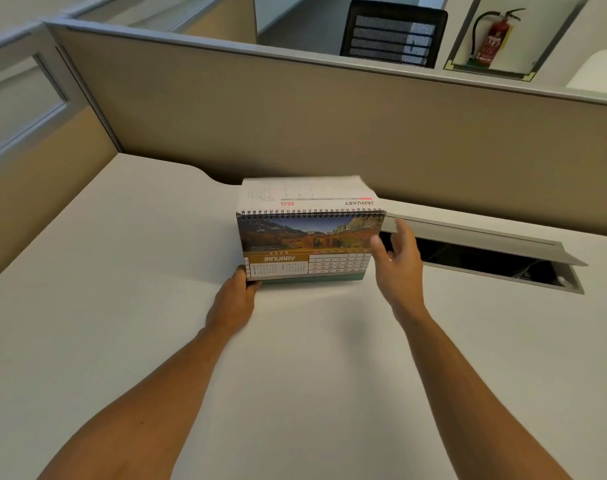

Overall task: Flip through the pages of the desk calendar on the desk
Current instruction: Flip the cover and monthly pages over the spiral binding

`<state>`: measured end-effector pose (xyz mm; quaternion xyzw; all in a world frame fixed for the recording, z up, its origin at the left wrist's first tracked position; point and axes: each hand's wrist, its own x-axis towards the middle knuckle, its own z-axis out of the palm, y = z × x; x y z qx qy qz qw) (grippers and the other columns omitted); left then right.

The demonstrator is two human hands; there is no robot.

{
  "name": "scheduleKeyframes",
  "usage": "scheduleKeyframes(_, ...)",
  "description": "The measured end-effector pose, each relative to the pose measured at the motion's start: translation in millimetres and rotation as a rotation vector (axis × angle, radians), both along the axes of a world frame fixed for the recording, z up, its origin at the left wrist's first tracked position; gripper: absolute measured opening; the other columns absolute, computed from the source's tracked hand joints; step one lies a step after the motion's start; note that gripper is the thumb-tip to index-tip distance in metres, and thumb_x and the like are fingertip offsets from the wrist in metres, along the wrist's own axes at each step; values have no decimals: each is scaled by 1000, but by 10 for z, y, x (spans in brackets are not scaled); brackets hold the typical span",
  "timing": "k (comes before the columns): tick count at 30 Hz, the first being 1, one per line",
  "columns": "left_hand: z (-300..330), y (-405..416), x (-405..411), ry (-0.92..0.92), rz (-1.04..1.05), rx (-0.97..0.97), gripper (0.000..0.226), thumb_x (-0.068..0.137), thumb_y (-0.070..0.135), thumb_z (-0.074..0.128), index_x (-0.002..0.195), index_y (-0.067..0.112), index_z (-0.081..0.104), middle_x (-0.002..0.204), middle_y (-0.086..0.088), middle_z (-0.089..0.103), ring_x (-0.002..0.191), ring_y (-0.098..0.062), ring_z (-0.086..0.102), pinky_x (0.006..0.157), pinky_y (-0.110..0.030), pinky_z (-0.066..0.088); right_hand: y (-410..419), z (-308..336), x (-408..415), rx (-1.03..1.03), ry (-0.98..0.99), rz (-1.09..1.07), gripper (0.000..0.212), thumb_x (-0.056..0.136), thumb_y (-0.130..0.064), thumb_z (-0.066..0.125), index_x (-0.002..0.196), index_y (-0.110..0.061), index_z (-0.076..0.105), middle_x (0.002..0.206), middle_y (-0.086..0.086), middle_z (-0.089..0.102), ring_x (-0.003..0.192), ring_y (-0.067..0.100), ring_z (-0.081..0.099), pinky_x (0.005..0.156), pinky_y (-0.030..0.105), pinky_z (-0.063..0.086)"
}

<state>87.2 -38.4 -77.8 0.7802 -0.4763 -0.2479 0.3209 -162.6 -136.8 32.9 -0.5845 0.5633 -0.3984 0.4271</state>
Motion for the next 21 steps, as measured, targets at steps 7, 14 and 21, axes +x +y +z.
scheduleKeyframes(7,-3,-1,4,8,9,16,34,95,31,46,127,20,41,130,-8,56,116,-31,54,93,-43,48,190,-352,86,231,-41,49,55,93,-24,62,143,-20,41,144,4,54,131,25,51,106,48,44)
scheduleKeyframes(14,-6,-1,9,4,7,-5,33,95,27,47,127,18,42,129,-10,57,114,-32,55,93,-44,47,265,-415,69,149,47,-98,44,87,-14,71,127,-19,53,121,5,66,104,21,64,92,40,55)
scheduleKeyframes(21,-1,3,-3,10,9,-21,34,95,30,47,127,20,43,129,-7,58,114,-30,55,92,-42,47,254,-451,-75,196,-54,-110,43,81,-15,77,116,-27,55,93,-1,66,86,15,67,73,28,57)
